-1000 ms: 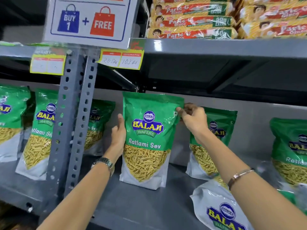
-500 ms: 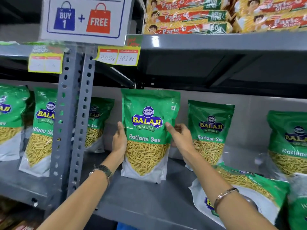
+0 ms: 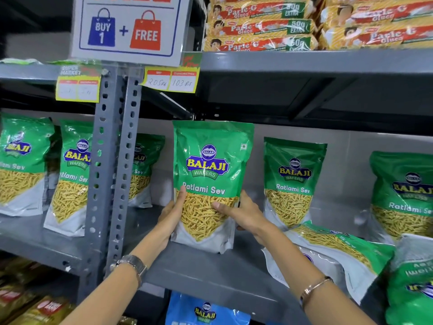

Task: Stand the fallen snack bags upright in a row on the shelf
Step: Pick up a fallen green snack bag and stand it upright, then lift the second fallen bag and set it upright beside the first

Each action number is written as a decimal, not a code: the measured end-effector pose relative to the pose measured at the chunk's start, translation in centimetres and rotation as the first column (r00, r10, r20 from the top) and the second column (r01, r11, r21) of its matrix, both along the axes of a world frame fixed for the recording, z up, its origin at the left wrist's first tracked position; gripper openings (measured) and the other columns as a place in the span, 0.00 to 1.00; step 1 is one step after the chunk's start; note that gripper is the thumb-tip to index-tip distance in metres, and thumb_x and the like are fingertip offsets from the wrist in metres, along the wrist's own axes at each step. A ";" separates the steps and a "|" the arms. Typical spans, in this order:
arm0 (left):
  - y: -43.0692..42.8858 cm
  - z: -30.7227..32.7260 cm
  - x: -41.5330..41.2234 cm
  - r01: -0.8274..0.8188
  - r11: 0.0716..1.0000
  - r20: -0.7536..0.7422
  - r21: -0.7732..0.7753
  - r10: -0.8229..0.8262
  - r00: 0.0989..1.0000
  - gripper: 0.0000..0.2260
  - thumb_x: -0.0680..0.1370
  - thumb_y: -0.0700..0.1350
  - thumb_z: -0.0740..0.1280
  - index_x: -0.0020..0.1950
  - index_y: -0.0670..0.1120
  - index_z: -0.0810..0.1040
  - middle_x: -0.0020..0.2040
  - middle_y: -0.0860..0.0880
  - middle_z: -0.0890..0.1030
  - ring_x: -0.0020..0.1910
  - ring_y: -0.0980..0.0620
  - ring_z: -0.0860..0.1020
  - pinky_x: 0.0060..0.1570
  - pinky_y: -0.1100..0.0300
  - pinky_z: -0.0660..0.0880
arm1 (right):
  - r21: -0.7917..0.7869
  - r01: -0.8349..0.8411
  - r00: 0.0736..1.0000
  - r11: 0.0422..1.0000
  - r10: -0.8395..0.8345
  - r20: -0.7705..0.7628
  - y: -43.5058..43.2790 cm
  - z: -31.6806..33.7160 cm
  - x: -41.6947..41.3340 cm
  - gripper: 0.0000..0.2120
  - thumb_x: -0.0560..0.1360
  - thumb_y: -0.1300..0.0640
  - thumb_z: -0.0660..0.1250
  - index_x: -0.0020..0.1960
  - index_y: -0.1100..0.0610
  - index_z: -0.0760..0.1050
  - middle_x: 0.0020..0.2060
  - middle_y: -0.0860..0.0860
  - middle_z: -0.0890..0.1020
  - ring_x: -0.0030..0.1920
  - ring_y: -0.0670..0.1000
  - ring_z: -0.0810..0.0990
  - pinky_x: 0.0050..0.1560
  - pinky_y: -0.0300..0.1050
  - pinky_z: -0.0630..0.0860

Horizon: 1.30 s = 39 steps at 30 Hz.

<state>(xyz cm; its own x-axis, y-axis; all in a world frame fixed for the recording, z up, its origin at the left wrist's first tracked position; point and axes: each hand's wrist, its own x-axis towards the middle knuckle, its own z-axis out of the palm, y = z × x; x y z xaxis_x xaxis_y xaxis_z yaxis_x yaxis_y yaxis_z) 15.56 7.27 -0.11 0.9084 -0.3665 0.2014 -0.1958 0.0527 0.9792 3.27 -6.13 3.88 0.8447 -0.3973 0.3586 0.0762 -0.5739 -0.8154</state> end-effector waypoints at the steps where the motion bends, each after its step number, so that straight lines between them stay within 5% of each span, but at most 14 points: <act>1: 0.3 -0.1 -0.5 -0.006 1.000 -0.004 -0.021 0.006 1.000 0.46 0.58 0.79 0.52 0.67 0.54 0.69 0.66 0.48 0.75 0.48 0.54 0.77 0.39 0.58 0.72 | -0.002 -0.006 1.000 1.000 0.006 -0.007 0.1 0.1 -0.4 0.39 0.63 0.38 0.71 0.69 0.47 0.61 0.66 0.50 0.74 0.66 0.57 0.70 0.65 0.61 0.70; 5: 1.7 -0.6 -2.3 0.003 0.999 -0.009 -0.049 -0.003 1.000 0.48 0.56 0.78 0.56 0.70 0.52 0.66 0.68 0.48 0.72 0.65 0.46 0.70 0.63 0.50 0.65 | 0.017 -0.048 0.999 0.999 0.048 0.014 0.6 -0.2 -2.0 0.39 0.63 0.38 0.71 0.69 0.46 0.61 0.67 0.48 0.73 0.67 0.55 0.70 0.67 0.58 0.67; 9: 3.1 -0.7 -3.5 0.038 0.997 0.034 -0.073 -0.036 0.999 0.43 0.58 0.77 0.57 0.67 0.54 0.69 0.65 0.49 0.75 0.56 0.51 0.72 0.64 0.51 0.63 | -0.019 -0.023 0.999 1.000 0.024 0.034 1.4 -0.7 -3.2 0.42 0.62 0.35 0.70 0.71 0.47 0.59 0.68 0.49 0.73 0.67 0.55 0.70 0.69 0.53 0.65; 13: 3.4 -0.6 -4.2 0.046 0.993 0.067 -0.107 -0.039 0.997 0.34 0.59 0.75 0.56 0.56 0.56 0.72 0.53 0.52 0.77 0.42 0.61 0.74 0.53 0.61 0.67 | -0.128 0.070 0.998 0.989 -0.071 0.000 2.4 -1.1 -3.8 0.48 0.61 0.29 0.65 0.73 0.48 0.53 0.70 0.51 0.70 0.68 0.57 0.69 0.66 0.54 0.67; 18: 3.2 -1.5 -5.1 -0.075 0.983 0.124 -0.167 0.096 0.988 0.36 0.65 0.72 0.56 0.64 0.50 0.67 0.59 0.50 0.74 0.50 0.55 0.74 0.57 0.57 0.66 | -0.082 0.011 1.000 0.997 -0.013 -0.015 2.7 -0.7 -5.2 0.45 0.65 0.34 0.67 0.73 0.53 0.53 0.71 0.52 0.68 0.69 0.56 0.68 0.68 0.54 0.66; 21: 2.9 -1.9 -7.5 -0.269 0.868 0.301 -0.417 0.412 0.860 0.39 0.65 0.73 0.60 0.67 0.49 0.64 0.65 0.52 0.70 0.59 0.53 0.72 0.60 0.55 0.68 | -0.129 0.071 0.987 0.989 -0.051 0.151 1.7 0.0 -7.7 0.35 0.68 0.43 0.70 0.69 0.53 0.61 0.65 0.49 0.72 0.62 0.51 0.73 0.62 0.49 0.70; 24: 1.1 -0.6 -12.1 -0.089 0.798 0.540 -0.596 0.480 0.692 0.26 0.70 0.62 0.65 0.65 0.59 0.64 0.62 0.66 0.70 0.59 0.60 0.73 0.59 0.66 0.69 | -0.292 0.492 0.844 0.820 -0.365 0.394 -0.9 1.2 -11.6 0.27 0.69 0.43 0.67 0.64 0.49 0.64 0.59 0.49 0.75 0.59 0.52 0.75 0.53 0.50 0.73; 27: -3.3 1.2 -15.8 0.176 0.905 0.700 -0.388 0.165 0.695 0.21 0.72 0.54 0.67 0.63 0.63 0.65 0.62 0.62 0.73 0.58 0.63 0.74 0.54 0.72 0.70 | -0.347 0.702 0.712 0.621 -0.624 0.324 -4.5 2.2 -14.9 0.27 0.71 0.42 0.64 0.65 0.54 0.63 0.62 0.57 0.73 0.60 0.60 0.73 0.50 0.53 0.72; 30: -8.3 2.6 -16.7 0.247 0.969 0.572 0.020 -0.214 0.792 0.21 0.75 0.53 0.65 0.66 0.54 0.65 0.67 0.49 0.72 0.64 0.53 0.72 0.61 0.62 0.70 | -0.315 0.666 0.707 0.676 -0.707 -0.022 -7.8 1.1 -16.3 0.34 0.73 0.44 0.64 0.70 0.63 0.57 0.68 0.64 0.64 0.68 0.64 0.65 0.62 0.55 0.67; 33: -11.3 3.3 -15.3 0.240 0.833 0.328 0.499 -0.437 0.837 0.28 0.75 0.62 0.57 0.70 0.47 0.64 0.71 0.46 0.67 0.69 0.46 0.67 0.67 0.51 0.64 | -0.208 0.691 0.667 0.692 -0.722 -0.184 -9.6 -0.9 -16.5 0.39 0.72 0.44 0.64 0.72 0.65 0.53 0.71 0.66 0.60 0.71 0.65 0.60 0.68 0.54 0.63; 36: -12.2 3.4 -14.2 0.447 0.672 0.006 0.590 -0.557 0.830 0.32 0.74 0.65 0.56 0.72 0.49 0.61 0.75 0.46 0.59 0.73 0.46 0.59 0.71 0.49 0.56 | 0.102 0.692 0.716 0.715 -0.662 -0.222 -10.3 -2.1 -16.3 0.41 0.70 0.44 0.67 0.72 0.66 0.56 0.72 0.65 0.59 0.71 0.63 0.61 0.69 0.51 0.62; 39: -12.3 3.3 -13.8 0.499 0.666 -0.125 0.555 -0.526 0.841 0.34 0.71 0.68 0.59 0.72 0.52 0.61 0.76 0.47 0.56 0.74 0.45 0.54 0.70 0.43 0.52 | 0.291 0.674 0.735 0.679 -0.655 -0.177 -10.5 -2.6 -15.9 0.42 0.68 0.47 0.71 0.72 0.66 0.56 0.72 0.63 0.60 0.69 0.61 0.63 0.66 0.49 0.64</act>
<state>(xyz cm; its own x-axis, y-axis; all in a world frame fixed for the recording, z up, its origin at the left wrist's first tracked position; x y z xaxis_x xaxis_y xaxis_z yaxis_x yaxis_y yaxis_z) 1.76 -5.07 3.15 0.5393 -0.8285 -0.1511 -0.3434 -0.3802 0.8588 -12.67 -16.66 1.28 0.3276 -0.9420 0.0725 -0.2733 -0.1679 -0.9472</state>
